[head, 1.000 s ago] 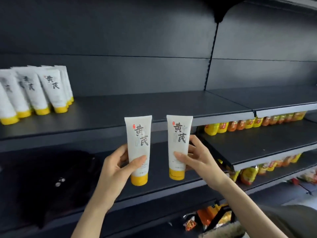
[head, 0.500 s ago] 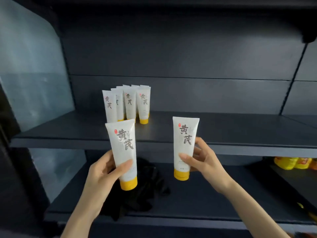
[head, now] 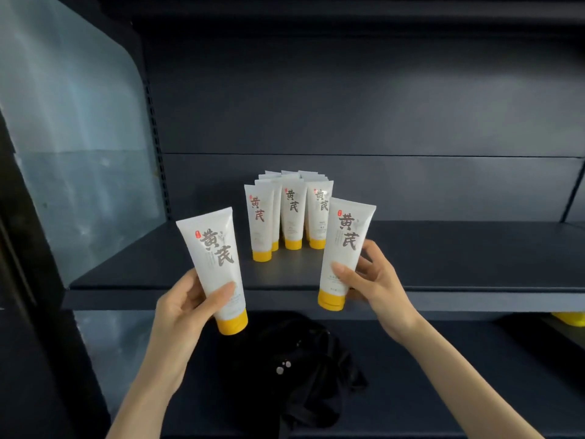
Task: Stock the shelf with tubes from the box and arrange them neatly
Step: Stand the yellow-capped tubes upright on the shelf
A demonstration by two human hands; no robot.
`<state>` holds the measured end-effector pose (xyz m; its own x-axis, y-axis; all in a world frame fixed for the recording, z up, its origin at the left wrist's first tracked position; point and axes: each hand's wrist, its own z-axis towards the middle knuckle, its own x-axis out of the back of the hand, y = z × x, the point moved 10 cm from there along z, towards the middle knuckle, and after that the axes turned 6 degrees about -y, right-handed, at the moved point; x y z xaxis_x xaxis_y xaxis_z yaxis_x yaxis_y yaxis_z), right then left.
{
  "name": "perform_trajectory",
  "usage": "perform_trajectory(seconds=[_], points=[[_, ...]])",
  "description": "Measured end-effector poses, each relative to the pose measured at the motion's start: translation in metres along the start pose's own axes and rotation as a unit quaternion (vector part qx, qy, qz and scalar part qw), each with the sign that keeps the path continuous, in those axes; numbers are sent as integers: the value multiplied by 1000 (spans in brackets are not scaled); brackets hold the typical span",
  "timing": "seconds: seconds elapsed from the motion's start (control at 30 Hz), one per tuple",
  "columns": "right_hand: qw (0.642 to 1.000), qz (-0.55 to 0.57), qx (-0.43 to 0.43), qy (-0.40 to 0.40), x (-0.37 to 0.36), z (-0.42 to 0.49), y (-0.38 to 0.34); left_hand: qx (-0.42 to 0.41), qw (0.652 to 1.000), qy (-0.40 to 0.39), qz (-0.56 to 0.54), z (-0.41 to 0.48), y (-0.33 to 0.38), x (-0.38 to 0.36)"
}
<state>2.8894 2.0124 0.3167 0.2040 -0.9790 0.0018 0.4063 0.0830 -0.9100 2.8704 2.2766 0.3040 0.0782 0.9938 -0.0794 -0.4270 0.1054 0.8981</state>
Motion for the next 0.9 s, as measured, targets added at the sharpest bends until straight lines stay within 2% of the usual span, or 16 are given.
perform_trajectory(seconds=[0.2,0.47,0.9], points=[[998,-14,-1,55,-5,37,13,-1,1000,-12,1,9,0,19],[984,-135,-23,117,-6,94,36,-7,1000,-14,21,7,5,20],[954,-252,-50,155,-14,143,66,-8,999,13,43,14,-3,32]])
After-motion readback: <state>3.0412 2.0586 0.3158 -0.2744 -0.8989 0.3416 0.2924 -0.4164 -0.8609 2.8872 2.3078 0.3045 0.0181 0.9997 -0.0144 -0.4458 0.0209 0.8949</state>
